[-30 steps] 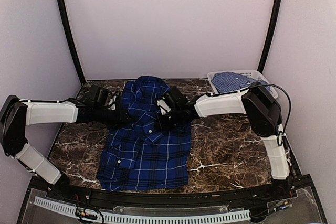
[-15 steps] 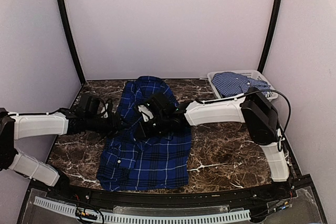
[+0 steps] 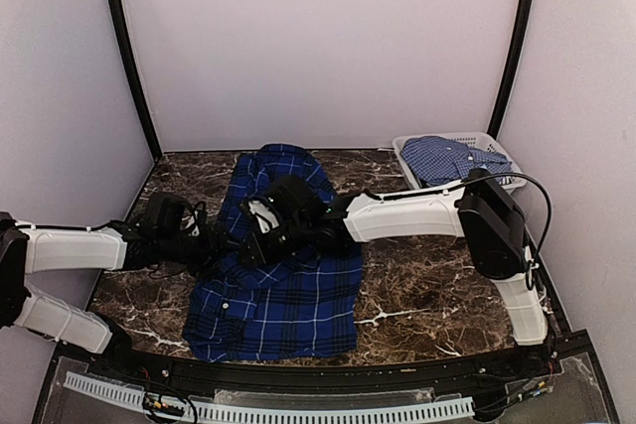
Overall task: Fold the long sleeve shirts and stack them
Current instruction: Pass from the right arm to the left, then move the right arm to the center of the board with the 1/3-folded shirt, then pick up the 1/3-folded shirt from the center of the board.
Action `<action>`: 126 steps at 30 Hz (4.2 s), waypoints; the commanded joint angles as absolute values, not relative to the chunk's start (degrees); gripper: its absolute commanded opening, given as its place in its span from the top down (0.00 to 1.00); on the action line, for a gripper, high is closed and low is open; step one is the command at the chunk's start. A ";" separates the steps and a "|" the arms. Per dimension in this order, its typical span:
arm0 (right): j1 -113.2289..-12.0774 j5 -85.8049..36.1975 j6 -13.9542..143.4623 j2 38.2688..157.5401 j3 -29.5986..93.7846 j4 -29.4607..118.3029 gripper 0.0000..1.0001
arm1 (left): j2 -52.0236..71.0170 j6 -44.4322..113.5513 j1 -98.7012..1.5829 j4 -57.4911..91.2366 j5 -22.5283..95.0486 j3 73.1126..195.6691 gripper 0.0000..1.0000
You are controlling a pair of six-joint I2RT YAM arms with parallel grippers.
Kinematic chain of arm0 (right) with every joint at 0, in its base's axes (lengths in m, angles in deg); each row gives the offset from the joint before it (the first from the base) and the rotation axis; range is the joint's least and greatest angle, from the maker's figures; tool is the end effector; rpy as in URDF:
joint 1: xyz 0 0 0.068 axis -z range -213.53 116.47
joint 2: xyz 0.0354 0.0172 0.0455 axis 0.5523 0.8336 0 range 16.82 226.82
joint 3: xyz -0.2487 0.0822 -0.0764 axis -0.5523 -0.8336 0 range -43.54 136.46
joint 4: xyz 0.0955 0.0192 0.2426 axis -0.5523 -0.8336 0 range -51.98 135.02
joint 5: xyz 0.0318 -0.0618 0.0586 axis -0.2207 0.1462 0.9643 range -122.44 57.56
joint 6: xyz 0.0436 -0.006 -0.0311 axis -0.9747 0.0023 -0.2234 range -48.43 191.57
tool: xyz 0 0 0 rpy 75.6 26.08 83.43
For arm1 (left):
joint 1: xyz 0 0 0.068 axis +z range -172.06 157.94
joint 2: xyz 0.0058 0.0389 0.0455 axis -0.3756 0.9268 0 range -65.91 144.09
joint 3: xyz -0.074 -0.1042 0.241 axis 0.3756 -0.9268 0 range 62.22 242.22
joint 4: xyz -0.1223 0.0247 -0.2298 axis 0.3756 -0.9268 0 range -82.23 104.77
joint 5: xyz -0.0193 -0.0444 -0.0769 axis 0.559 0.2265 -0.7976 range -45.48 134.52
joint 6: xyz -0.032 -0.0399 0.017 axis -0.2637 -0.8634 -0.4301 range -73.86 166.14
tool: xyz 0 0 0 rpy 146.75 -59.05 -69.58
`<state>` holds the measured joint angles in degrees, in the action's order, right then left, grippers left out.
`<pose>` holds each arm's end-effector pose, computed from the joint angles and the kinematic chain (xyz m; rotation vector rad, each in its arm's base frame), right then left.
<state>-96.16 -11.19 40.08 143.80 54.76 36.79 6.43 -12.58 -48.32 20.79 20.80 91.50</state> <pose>0.2223 0.4572 0.1951 -0.8921 2.3327 1.2273 0.2134 -0.1212 0.1774 -0.4390 2.4259 -1.2048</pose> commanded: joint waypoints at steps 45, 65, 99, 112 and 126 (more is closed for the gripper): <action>-78.40 -35.46 36.45 124.49 17.31 43.77 0.52 | 17.93 11.84 -47.24 -0.06 29.19 143.72 1.00; -68.78 -32.73 40.70 133.88 32.44 37.87 0.93 | 36.74 18.78 -46.67 9.15 20.80 168.85 1.00; -92.37 -43.99 24.64 95.10 -2.62 24.08 0.51 | 42.63 17.32 -45.88 7.94 20.70 176.64 1.00; -96.36 -44.06 20.77 95.51 -2.86 22.23 0.88 | 43.96 18.01 -45.79 7.00 21.44 180.56 1.00; -102.61 -41.61 23.72 102.40 11.36 10.99 1.00 | 42.77 18.68 -41.73 5.03 21.81 183.71 1.00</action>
